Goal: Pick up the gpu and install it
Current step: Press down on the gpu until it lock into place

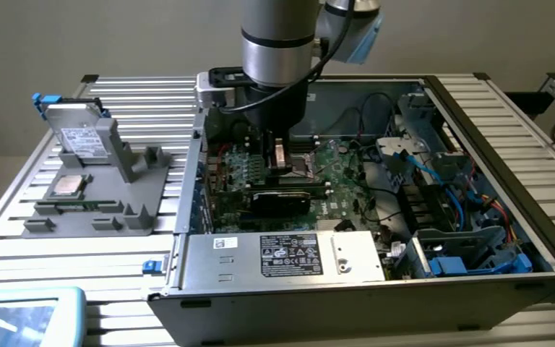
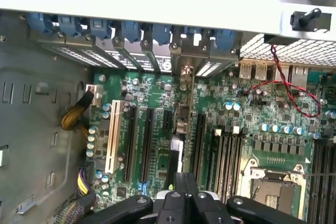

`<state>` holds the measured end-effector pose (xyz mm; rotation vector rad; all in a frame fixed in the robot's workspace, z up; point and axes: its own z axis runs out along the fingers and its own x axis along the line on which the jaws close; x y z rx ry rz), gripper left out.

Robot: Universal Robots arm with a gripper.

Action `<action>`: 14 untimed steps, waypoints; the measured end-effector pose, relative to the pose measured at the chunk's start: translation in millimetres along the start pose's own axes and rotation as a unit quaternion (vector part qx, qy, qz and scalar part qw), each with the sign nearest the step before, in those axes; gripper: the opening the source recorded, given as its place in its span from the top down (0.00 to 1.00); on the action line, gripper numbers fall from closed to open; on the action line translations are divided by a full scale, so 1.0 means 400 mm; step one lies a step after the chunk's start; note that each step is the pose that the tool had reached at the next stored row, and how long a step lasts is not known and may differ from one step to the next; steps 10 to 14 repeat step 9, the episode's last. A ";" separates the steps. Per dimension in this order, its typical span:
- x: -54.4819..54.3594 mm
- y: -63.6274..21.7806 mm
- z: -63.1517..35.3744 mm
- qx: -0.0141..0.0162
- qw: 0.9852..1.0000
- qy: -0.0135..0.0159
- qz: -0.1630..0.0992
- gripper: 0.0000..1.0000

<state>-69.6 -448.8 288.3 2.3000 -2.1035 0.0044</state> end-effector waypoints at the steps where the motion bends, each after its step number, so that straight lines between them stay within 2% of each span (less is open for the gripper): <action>1: 0.000 0.001 0.000 0.000 1.000 0.000 0.000 0.89; 14: 0.000 0.001 0.000 0.000 1.000 0.000 0.000 0.89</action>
